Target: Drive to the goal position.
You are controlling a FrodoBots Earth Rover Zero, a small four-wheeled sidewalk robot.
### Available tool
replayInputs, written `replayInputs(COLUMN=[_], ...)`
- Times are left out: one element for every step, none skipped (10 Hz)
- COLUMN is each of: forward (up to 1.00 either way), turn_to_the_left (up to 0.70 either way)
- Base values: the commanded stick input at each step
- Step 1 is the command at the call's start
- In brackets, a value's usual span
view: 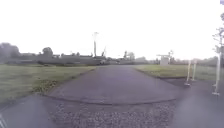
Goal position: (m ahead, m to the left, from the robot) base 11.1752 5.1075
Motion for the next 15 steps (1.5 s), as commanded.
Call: replayInputs(forward=[0.70,0.70,0.70,0.70,0.70,0.70,0.70,0.70,0.70,0.70,0.70,0.70,0.70,0.70,0.70], turn_to_the_left=[-0.14,-0.14,-0.14,-0.14,-0.14,-0.14,-0.14,-0.14,-0.14,-0.14,-0.14,-0.14,-0.14,-0.14,-0.14])
